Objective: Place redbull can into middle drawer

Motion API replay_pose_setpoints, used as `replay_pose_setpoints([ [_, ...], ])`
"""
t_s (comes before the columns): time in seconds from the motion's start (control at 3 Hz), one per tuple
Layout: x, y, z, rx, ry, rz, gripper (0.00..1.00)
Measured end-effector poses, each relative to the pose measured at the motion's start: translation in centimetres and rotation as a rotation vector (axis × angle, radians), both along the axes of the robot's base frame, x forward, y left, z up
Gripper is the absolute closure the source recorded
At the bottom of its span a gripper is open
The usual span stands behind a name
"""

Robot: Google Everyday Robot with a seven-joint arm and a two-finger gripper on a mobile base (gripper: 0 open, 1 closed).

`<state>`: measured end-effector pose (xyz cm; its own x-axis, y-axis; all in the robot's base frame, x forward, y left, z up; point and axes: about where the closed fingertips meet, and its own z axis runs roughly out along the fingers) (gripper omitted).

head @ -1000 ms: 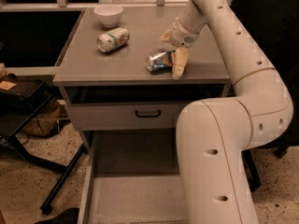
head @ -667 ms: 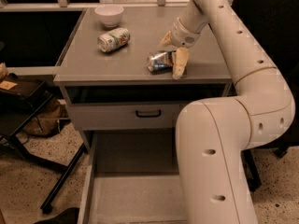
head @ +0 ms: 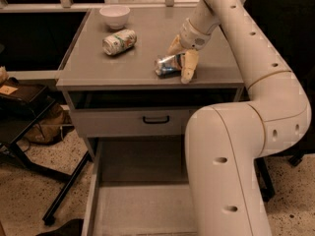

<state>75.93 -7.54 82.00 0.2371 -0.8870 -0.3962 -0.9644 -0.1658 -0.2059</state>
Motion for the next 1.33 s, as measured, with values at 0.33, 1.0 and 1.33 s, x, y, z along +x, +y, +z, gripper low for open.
replay_pose_setpoints([
  [0.33, 0.0, 0.0, 0.0, 0.000, 0.000, 0.000, 0.88],
  [1.0, -0.2, 0.0, 1.5, 0.000, 0.000, 0.000, 1.00],
  [1.33, -0.2, 0.0, 1.5, 0.000, 0.000, 0.000, 1.00],
])
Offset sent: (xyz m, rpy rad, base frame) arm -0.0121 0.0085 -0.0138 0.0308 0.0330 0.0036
